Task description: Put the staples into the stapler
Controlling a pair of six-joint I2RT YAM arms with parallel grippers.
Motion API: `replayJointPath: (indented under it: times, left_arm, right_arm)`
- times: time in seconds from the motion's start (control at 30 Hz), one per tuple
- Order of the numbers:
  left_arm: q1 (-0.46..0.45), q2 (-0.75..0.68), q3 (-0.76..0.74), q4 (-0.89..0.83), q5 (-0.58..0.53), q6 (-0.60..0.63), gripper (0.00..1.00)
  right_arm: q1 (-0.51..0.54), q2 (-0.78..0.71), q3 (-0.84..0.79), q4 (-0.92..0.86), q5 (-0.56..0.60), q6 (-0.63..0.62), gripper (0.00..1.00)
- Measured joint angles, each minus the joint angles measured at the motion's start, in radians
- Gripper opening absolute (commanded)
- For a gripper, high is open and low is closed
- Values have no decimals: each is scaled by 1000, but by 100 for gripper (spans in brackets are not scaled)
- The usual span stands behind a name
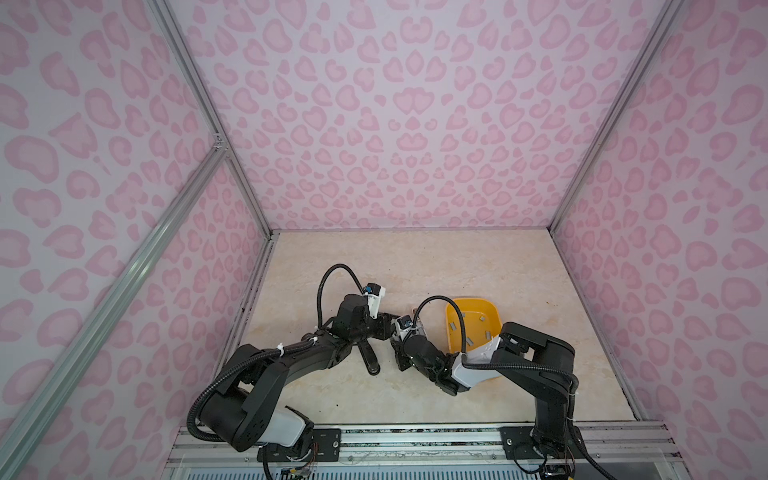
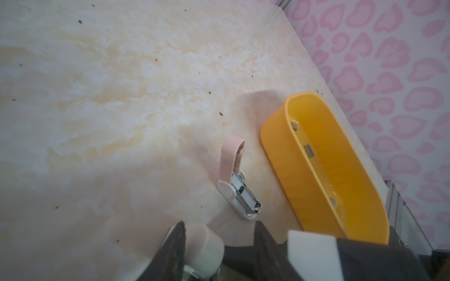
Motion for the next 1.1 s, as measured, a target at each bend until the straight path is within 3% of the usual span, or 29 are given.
replayJointPath:
  times: [0.13, 0.27, 0.4, 0.57, 0.87, 0.97, 1.1]
  left_arm:
    - [-4, 40, 13, 31, 40, 14, 23]
    - [-7, 90, 27, 62, 74, 27, 17]
    - [-7, 107, 1, 94, 77, 27, 17]
    - [-17, 72, -36, 53, 93, 32, 17]
    - [-17, 3, -65, 46, 78, 33, 19]
    - [-17, -18, -78, 46, 61, 33, 19]
    - [-17, -47, -94, 43, 43, 33, 19]
  right_arm:
    - [-8, 0, -6, 14, -18, 0, 11]
    - [-14, 0, -9, 21, -33, -2, 10]
    - [-16, -10, -7, 4, -43, 0, 11]
    - [-21, -31, -7, -33, -61, 3, 28]
    - [-16, -114, -53, -112, -71, 8, 45]
    - [-12, -145, -63, -132, -70, 11, 47]
    - [-6, -188, -75, -150, -70, 11, 39]
